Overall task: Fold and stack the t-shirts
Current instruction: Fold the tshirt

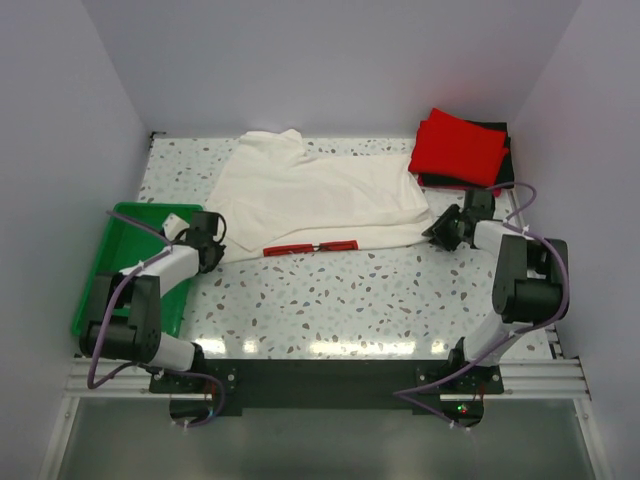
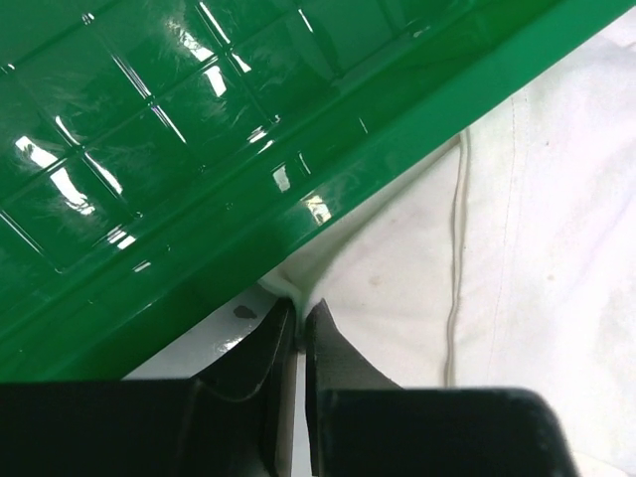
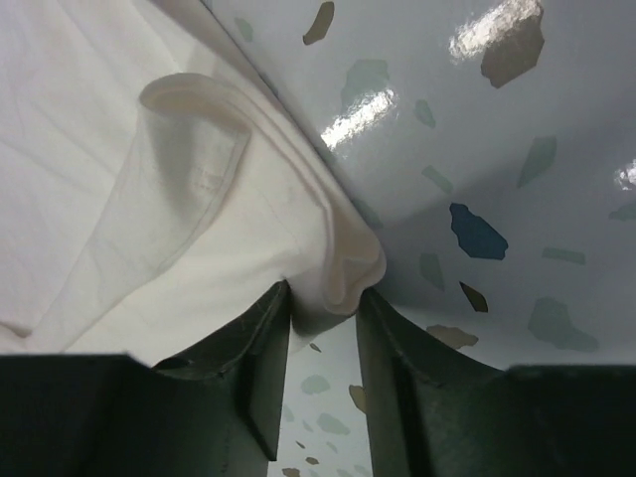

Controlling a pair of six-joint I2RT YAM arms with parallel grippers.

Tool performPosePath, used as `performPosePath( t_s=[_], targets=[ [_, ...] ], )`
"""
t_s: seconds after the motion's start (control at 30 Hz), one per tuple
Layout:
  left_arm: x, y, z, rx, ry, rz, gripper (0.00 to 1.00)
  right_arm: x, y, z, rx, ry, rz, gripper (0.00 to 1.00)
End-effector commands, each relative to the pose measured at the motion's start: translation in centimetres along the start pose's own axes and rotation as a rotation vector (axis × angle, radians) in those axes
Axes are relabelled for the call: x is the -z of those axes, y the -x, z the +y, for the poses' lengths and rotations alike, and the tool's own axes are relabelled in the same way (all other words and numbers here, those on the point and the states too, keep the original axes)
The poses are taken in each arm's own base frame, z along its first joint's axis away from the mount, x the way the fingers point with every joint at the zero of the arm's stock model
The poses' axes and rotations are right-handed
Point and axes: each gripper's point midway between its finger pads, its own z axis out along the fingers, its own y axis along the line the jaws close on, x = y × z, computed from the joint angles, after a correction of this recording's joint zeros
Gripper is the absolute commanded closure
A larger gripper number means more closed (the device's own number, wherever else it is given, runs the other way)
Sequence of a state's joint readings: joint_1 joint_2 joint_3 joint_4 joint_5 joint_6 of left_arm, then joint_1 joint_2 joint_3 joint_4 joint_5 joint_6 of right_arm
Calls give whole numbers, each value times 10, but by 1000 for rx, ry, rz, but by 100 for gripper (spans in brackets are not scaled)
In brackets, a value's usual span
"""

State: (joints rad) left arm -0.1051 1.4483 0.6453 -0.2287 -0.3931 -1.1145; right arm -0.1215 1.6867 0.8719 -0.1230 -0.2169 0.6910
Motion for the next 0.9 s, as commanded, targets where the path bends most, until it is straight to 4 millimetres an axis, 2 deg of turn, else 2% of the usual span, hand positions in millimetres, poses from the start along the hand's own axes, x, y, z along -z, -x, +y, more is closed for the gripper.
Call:
performPosePath(
  t_s=[0.0,0.03,0.1,0.13,0.23,0.43,0.47,0.63,0.87],
  targets=[
    [1,10,-14,6,-42,-25,100,-6,25,15,-9,25,-83,69],
    [2,10,-16,7,-52,-20,100,-8,24,14,-13,21,-81,76],
    [4,11,-17,3,-58,-22,100,-9,24,13,-16,20,-79,82],
    [6,12,-19,2,-69,-23,100,-8,24,13,-14,20,-82,89],
    [12,16,-22,0,-88,-31,100,-1,22,10,-11,6,-87,100],
    [37,33,-25,17,-138,-75,100,36,24,-1,14,-58,-111,100],
    [40,33,-23,15,-137,-75,100,40,21,-8,2,-73,-100,100],
    [65,42,-23,34,-190,-98,100,68,19,-19,-20,-59,-103,100],
    [82,33,2,40,-196,-87,100,93,-10,-50,-57,-92,-59,100]
  ],
)
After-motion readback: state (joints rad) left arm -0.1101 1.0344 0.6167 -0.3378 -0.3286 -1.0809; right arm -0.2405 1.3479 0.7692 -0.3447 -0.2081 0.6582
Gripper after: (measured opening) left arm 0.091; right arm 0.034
